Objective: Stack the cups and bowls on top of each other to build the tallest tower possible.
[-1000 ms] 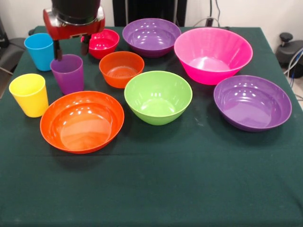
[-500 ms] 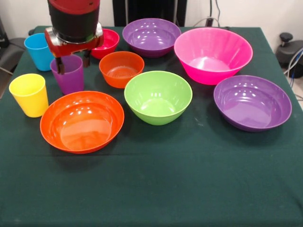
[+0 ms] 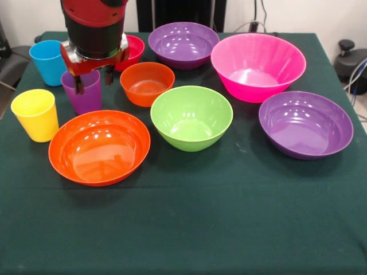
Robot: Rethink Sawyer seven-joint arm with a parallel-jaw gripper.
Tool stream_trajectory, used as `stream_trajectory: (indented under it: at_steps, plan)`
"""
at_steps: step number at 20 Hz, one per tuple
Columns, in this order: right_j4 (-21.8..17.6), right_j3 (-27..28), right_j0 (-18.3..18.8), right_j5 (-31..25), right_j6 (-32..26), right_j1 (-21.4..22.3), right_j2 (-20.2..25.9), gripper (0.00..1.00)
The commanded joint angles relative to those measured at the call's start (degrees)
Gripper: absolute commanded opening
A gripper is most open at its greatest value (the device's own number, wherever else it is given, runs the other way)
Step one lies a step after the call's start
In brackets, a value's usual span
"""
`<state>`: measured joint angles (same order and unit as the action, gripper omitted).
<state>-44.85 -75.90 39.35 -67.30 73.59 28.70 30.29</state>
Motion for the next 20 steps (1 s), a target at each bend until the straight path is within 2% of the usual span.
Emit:
stream_trajectory:
  at_steps: [1,7,20]
  plan:
    - [-3.0,-0.1,-0.7,-4.9,-19.1,1.4,0.5,1.0]
    - [-2.2,-1.7,-0.4,-6.1,-18.8,4.0,0.2,1.0]
    - [-2.5,-6.3,1.8,-3.5,-16.3,3.3,-1.2,1.0]
